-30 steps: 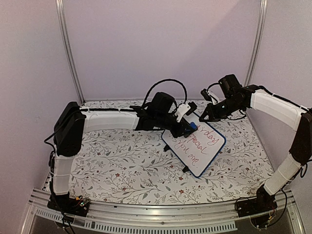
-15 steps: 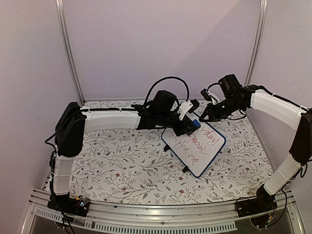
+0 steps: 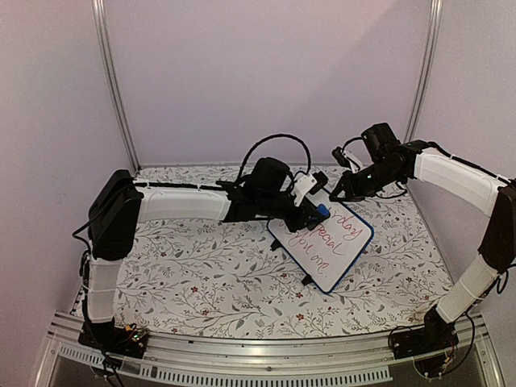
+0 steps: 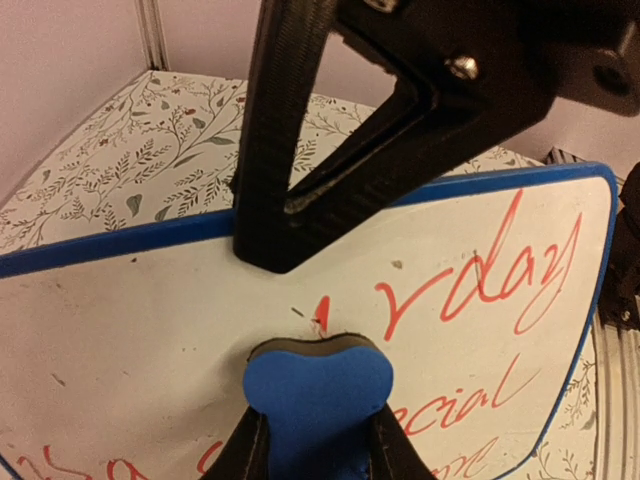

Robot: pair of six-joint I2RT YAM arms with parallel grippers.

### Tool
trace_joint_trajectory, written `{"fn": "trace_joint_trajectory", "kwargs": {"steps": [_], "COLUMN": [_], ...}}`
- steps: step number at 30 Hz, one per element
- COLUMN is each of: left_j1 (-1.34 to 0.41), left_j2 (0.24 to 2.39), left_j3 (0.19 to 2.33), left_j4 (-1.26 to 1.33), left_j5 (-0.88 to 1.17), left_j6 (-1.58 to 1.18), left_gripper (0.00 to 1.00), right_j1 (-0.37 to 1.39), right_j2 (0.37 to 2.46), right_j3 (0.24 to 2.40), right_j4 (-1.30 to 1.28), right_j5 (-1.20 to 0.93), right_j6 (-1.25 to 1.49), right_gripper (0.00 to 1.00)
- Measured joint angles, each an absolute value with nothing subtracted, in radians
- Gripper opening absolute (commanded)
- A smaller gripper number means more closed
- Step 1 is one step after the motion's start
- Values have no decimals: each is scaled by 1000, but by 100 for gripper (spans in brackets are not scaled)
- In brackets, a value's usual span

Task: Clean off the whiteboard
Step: Erase the whiteboard from the whiteboard stand.

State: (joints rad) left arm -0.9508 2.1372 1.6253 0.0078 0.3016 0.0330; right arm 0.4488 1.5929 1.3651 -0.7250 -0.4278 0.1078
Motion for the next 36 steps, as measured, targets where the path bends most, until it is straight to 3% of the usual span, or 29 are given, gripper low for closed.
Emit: {"fn": "trace_joint_trajectory", "kwargs": {"steps": [24,36], "left_j1": [-960,-960], "left_j2": [2164,2123], "left_j3": [1755,1580], "left_j4": [-105,-5], "left_j5": [295,291], "left_j6": [46,40], "left_gripper": [0,0], "right_j1": [449,449], "right_j2": [1593,1593], "right_j3": [1365,1365], "right_j4": [-725,-725], "right_j5": [-433,-428], "right_j6": [108,103], "right_gripper": [0,0]}}
